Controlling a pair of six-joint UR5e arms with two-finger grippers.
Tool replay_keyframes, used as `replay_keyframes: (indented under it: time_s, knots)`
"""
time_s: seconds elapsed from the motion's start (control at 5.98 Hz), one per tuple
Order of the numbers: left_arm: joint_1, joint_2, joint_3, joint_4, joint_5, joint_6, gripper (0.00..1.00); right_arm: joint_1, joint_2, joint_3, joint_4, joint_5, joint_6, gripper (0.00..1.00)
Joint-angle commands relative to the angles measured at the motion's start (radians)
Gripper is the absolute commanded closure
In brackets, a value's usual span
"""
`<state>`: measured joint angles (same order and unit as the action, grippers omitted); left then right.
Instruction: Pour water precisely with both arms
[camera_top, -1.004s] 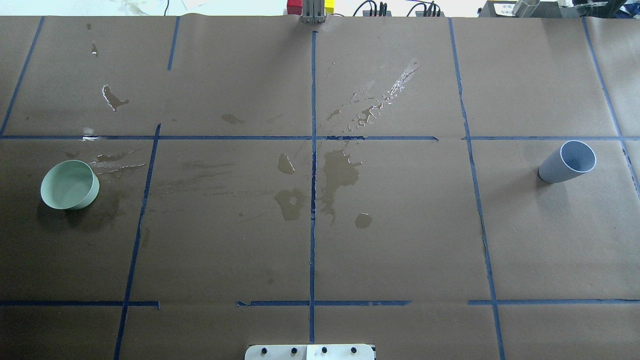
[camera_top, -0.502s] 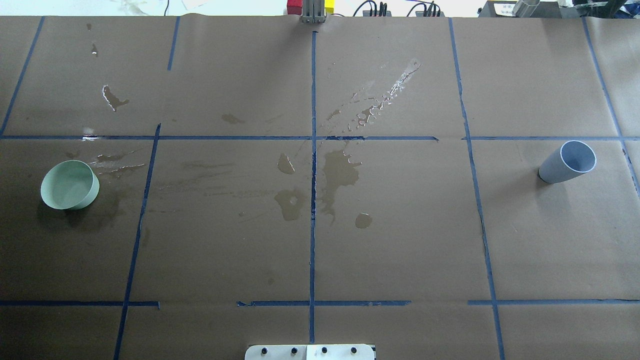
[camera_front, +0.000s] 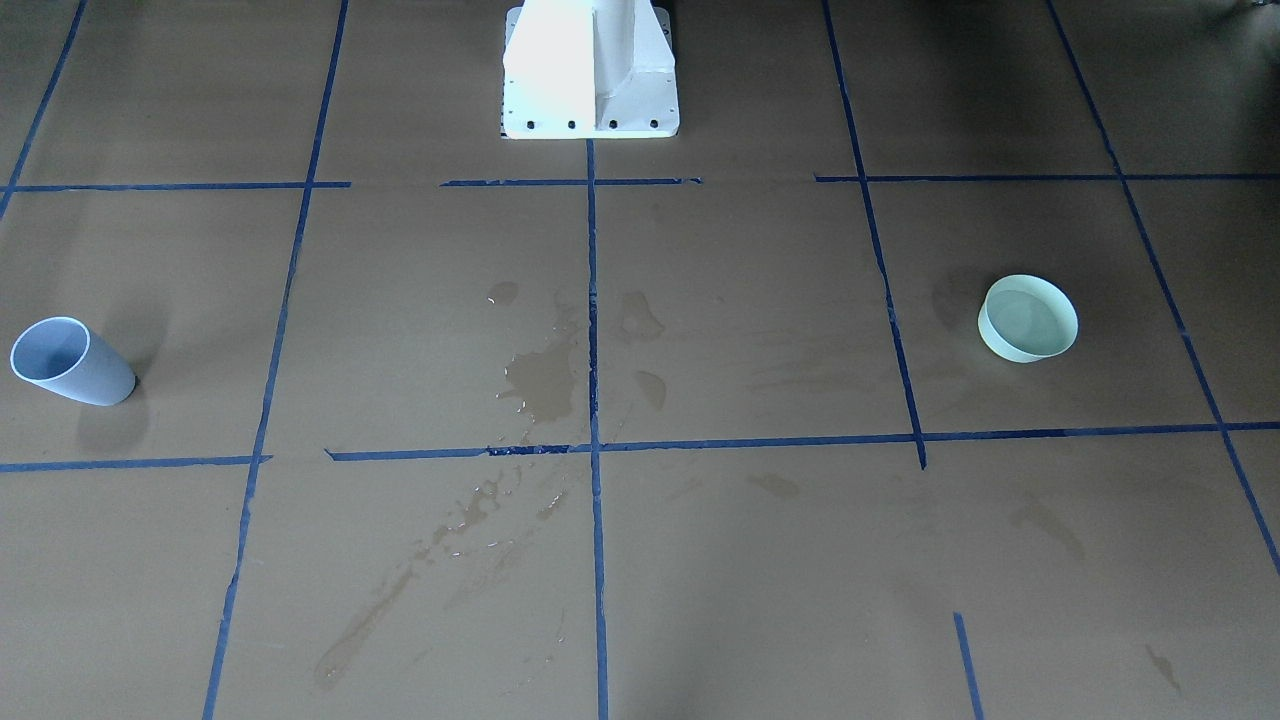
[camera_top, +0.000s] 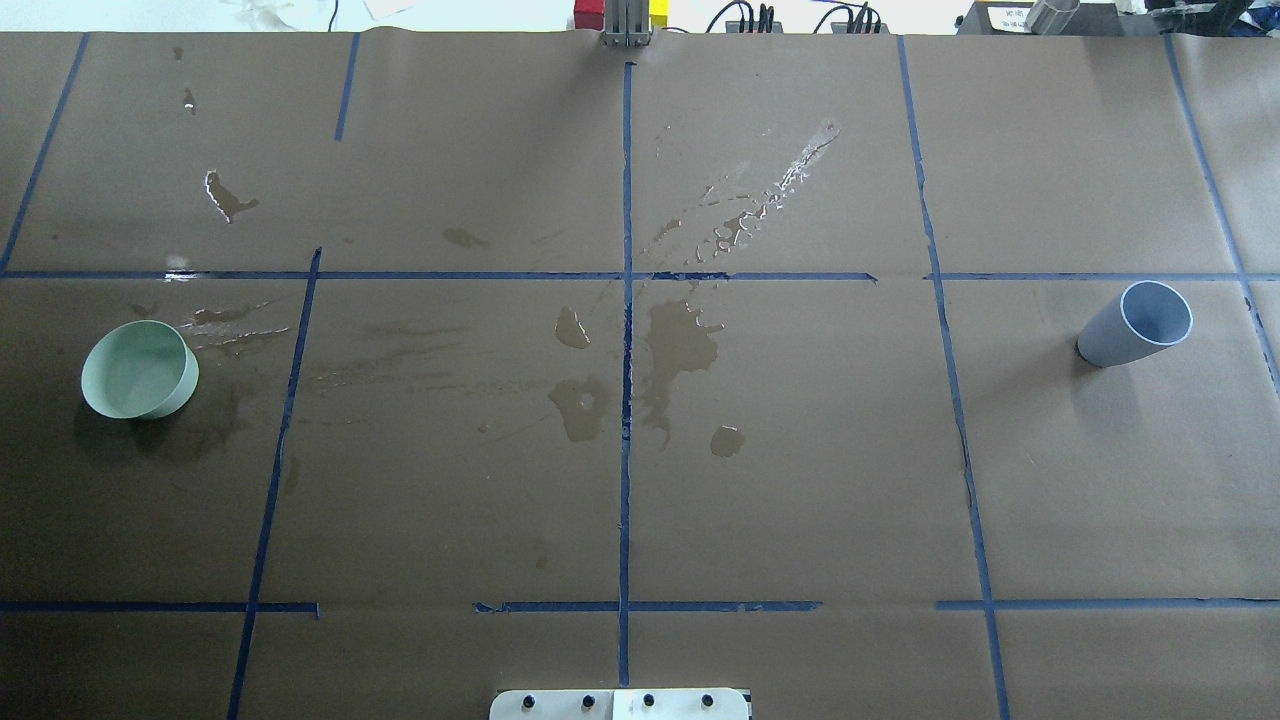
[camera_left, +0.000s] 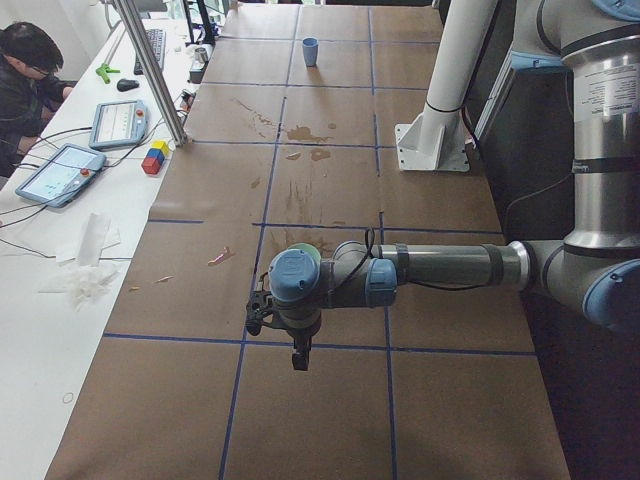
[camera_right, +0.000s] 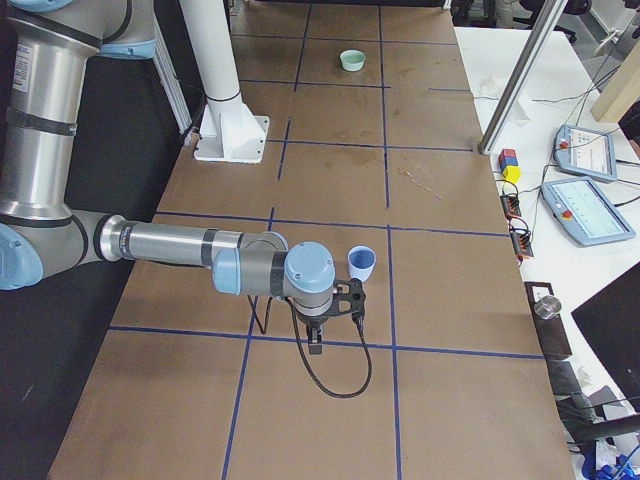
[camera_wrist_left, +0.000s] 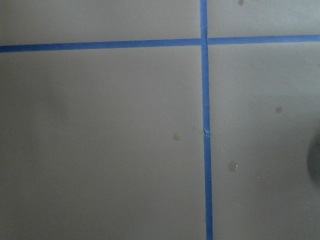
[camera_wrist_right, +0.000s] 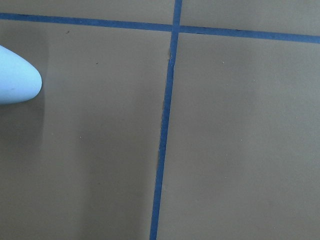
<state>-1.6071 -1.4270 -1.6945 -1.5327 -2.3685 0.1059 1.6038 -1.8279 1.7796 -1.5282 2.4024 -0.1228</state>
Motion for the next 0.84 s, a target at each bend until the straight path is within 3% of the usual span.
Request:
replay_keyframes:
  time_s: [0.0,0.67]
  knots:
    - [0.001,0.006,0.006,0.006,0.003,-0.002,0.0,-0.005,-0.002,-0.003,-0.003,0.006,0.0,0.0]
    - [0.013,0.007,0.027,0.005,0.009,0.002,0.0,-0.022,-0.004,-0.005,0.0,0.004,-0.003,0.0]
